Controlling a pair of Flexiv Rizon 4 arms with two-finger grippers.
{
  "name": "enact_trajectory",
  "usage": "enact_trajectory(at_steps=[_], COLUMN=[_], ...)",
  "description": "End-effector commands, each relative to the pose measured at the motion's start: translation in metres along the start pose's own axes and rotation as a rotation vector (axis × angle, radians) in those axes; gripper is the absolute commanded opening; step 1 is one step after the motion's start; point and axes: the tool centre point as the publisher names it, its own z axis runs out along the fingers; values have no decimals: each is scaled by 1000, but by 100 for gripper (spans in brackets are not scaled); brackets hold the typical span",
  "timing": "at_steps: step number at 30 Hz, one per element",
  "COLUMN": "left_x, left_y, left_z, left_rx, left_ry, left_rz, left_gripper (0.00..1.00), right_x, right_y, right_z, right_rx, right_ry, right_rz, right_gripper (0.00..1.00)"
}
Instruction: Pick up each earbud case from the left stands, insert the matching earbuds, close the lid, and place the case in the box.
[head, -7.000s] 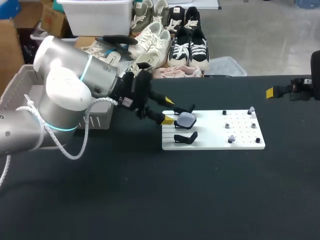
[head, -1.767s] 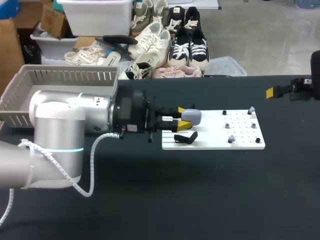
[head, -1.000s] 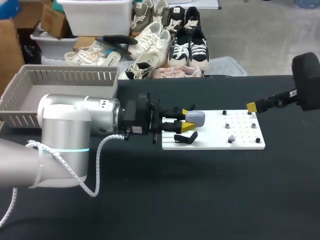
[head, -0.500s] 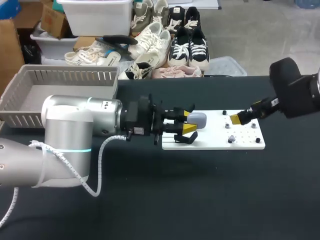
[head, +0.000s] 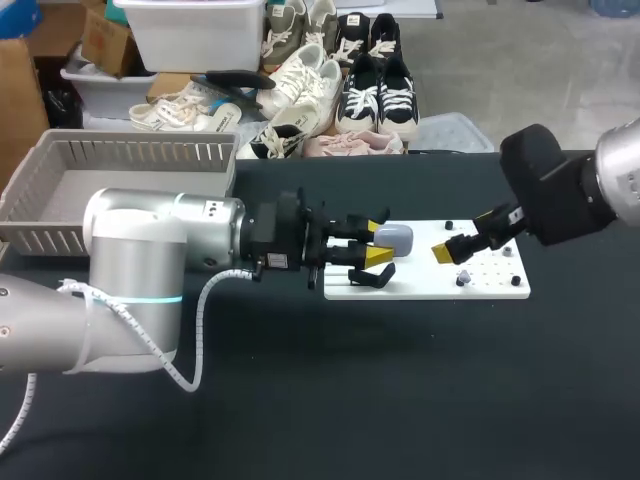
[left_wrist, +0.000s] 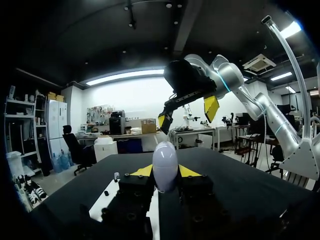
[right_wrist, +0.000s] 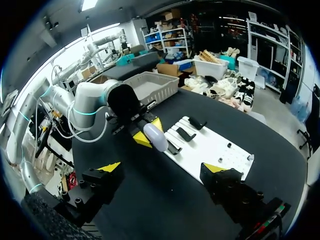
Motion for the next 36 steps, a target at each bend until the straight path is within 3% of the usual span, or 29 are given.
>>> enact_trajectory(at_steps=[1, 36], left_x=[1, 1], left_y=[2, 2], left_z=[0, 0], left_rx=[3, 3], left_ry=[-2, -2], left_rz=[0, 0], left_gripper=[0, 0], right_x=[-5, -20], right_y=[6, -6], right_z=[8, 58], right_rx=[77, 101], right_ry=[17, 127], right_rz=[-1, 30], right_gripper=[100, 100])
